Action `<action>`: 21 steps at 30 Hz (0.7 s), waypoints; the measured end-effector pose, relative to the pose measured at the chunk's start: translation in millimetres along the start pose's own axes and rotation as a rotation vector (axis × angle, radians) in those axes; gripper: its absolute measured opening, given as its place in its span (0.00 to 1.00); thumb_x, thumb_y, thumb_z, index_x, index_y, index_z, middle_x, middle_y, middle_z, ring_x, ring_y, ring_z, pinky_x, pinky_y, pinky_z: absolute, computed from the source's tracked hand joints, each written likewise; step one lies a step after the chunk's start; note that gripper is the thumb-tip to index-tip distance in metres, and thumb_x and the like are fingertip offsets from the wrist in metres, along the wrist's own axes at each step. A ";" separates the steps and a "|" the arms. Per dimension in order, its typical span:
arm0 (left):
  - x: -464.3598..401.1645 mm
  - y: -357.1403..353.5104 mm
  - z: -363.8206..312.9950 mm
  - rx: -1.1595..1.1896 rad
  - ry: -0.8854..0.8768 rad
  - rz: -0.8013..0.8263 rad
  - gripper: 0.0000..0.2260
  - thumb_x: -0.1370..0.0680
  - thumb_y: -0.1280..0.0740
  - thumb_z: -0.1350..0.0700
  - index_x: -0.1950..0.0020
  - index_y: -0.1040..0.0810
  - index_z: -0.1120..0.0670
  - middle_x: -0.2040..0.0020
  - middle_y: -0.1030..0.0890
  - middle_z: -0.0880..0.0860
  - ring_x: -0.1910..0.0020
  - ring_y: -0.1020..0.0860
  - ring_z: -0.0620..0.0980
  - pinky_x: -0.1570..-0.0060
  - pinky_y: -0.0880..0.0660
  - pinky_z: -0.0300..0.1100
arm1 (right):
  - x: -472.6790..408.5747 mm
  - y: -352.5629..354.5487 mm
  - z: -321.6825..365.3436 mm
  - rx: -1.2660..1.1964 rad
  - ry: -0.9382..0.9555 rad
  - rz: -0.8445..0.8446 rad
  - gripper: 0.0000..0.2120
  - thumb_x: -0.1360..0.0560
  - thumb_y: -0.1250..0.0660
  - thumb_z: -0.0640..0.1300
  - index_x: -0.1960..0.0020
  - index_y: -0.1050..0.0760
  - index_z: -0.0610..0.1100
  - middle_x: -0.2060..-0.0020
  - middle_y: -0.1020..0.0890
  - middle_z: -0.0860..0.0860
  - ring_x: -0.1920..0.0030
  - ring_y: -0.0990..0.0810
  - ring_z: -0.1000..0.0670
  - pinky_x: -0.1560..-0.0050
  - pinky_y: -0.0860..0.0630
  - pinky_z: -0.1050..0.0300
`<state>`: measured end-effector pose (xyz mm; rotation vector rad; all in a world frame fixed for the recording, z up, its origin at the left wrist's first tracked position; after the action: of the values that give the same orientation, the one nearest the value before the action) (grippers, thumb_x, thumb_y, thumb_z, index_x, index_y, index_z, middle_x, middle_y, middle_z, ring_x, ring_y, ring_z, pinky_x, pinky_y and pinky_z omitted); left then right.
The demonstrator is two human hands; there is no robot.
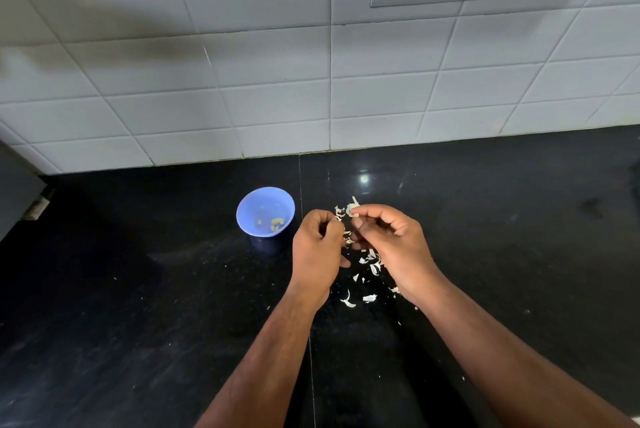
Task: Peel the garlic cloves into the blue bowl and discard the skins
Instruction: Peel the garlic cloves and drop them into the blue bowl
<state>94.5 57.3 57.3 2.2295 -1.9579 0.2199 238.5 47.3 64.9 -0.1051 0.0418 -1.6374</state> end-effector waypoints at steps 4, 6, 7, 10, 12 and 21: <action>1.9 2.7 -2.3 0.100 0.078 -0.018 0.10 0.18 0.44 0.62 0.57 0.27 0.57 0.61 0.25 0.55 0.61 0.23 0.51 0.69 0.22 0.45 | -3.6 -0.2 -1.5 -0.115 -0.094 -0.005 0.10 0.18 0.32 0.36 0.40 0.15 0.42 0.52 0.13 0.41 0.54 0.15 0.46 0.52 0.16 0.54; 2.2 4.8 -2.5 0.084 0.073 -0.009 0.13 0.18 0.44 0.62 0.61 0.27 0.58 0.64 0.25 0.55 0.62 0.24 0.52 0.68 0.22 0.46 | -3.7 -0.9 -1.4 -0.151 -0.111 0.010 0.11 0.18 0.33 0.36 0.39 0.16 0.42 0.51 0.13 0.43 0.55 0.15 0.47 0.53 0.16 0.54; 2.3 5.9 -2.2 0.071 0.064 0.004 0.14 0.17 0.43 0.61 0.62 0.27 0.58 0.66 0.25 0.54 0.63 0.24 0.52 0.68 0.22 0.46 | -3.5 -1.5 -1.5 -0.158 -0.113 0.017 0.11 0.17 0.33 0.36 0.38 0.16 0.42 0.51 0.13 0.43 0.55 0.15 0.47 0.53 0.16 0.54; 2.5 6.7 -1.0 0.049 0.047 0.053 0.15 0.14 0.37 0.54 0.59 0.23 0.57 0.67 0.24 0.53 0.65 0.23 0.50 0.66 0.21 0.45 | -2.1 -2.3 -0.5 -0.135 -0.108 0.025 0.12 0.17 0.34 0.37 0.37 0.16 0.42 0.51 0.13 0.44 0.56 0.15 0.48 0.54 0.17 0.55; 3.8 6.5 -2.7 0.076 0.034 0.081 0.11 0.15 0.33 0.51 0.52 0.19 0.57 0.64 0.20 0.54 0.64 0.22 0.48 0.67 0.21 0.44 | -1.2 -3.7 1.1 -0.100 -0.093 0.027 0.12 0.16 0.35 0.37 0.37 0.17 0.43 0.51 0.13 0.44 0.56 0.16 0.48 0.54 0.17 0.56; 8.2 6.5 -10.3 0.168 0.101 0.136 0.06 0.20 0.25 0.56 0.47 0.13 0.57 0.60 0.14 0.54 0.59 0.17 0.48 0.65 0.23 0.42 | 1.5 -4.3 5.9 0.129 0.015 0.053 0.12 0.16 0.35 0.37 0.38 0.16 0.46 0.52 0.12 0.46 0.56 0.14 0.51 0.51 0.17 0.58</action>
<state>89.1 50.8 69.3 2.1352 -2.1083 0.5226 234.6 46.3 71.3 0.0071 -0.0496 -1.5833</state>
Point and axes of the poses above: each hand's wrist, its own x-axis away from the middle knuckle, its own y-axis out of the back of the hand, z = x × y, the point moved 2 cm from there along -x, towards the middle knuckle
